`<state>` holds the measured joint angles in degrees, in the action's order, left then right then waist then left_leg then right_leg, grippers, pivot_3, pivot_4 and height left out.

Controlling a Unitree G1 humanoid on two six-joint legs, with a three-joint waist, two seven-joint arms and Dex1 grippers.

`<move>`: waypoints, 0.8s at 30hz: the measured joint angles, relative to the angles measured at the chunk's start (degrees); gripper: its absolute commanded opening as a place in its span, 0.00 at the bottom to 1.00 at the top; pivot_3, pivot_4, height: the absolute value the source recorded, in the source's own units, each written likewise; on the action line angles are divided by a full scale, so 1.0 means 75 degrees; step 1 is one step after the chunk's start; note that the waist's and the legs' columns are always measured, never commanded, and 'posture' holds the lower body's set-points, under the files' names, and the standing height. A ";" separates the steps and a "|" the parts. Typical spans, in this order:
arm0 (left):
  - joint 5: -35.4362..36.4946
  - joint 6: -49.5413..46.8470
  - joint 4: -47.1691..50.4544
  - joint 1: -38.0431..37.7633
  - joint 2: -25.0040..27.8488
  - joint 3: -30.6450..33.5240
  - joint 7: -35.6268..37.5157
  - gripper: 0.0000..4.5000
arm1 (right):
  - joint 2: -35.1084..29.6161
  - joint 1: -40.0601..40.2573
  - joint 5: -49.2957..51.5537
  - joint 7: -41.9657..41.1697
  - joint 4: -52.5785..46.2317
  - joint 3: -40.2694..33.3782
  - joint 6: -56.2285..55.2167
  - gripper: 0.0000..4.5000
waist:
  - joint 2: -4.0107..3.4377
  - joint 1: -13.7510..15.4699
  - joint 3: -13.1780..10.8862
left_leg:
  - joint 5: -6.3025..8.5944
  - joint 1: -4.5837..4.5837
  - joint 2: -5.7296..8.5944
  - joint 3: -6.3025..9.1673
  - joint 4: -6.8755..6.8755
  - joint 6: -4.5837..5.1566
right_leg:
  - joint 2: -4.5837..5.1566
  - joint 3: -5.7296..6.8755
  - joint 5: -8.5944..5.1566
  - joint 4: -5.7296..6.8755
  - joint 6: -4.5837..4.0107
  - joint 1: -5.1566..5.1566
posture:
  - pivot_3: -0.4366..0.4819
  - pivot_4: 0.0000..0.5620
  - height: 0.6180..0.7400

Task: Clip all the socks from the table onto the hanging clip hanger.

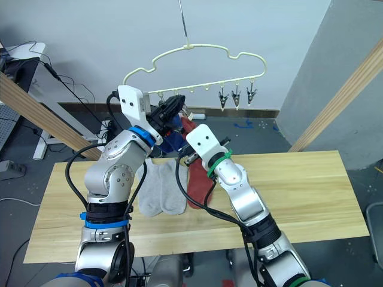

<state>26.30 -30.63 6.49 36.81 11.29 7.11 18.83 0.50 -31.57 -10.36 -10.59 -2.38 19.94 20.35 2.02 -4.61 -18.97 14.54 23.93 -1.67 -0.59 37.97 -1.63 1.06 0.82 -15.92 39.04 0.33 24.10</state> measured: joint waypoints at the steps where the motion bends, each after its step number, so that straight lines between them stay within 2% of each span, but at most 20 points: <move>1: 0.0001 -0.0007 0.0012 -0.0003 0.0000 -0.0001 -0.0011 0.00 | 0.0042 -0.0027 0.0009 0.0048 0.0063 -0.0047 -0.0003 0.01 | 0.0000 0.0000 0.0000 | 0.0000 0.0000 0.0000 0.0000 0.0000 0.0000 | 0.0001 0.0000 0.0000 0.0000 0.0000 0.0000 | 0.34 0.59 1.00; 21: 0.0201 -0.0235 0.0284 -0.0133 -0.0002 -0.0003 -0.0087 0.00 | 0.0349 -0.0098 0.0094 0.0135 0.0121 -0.0411 -0.0121 0.01 | 0.0000 -0.0005 0.0000 | 0.0000 0.0000 -0.0001 0.0000 -0.0001 0.0000 | 0.0000 0.0000 0.0000 0.0002 -0.0001 0.0000 | 0.33 0.58 1.00; 24: 0.0225 -0.0239 0.0339 -0.0210 0.0030 -0.0004 -0.0077 0.16 | 0.0361 -0.0098 0.0101 0.0128 0.0130 -0.0413 -0.0123 0.00 | 0.0000 -0.0004 0.0000 | 0.0000 -0.0001 -0.0001 0.0001 0.0000 0.0000 | 0.0000 0.0001 0.0000 0.0003 -0.0001 0.0001 | 0.34 0.58 1.00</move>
<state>27.99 -32.43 9.03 35.23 11.52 7.08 18.26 3.21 -32.31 -9.60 -9.63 -1.41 16.84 19.43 2.02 -4.64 -18.96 14.55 23.92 -1.68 -0.58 37.97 -1.63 1.06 0.83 -15.91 39.06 0.33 24.11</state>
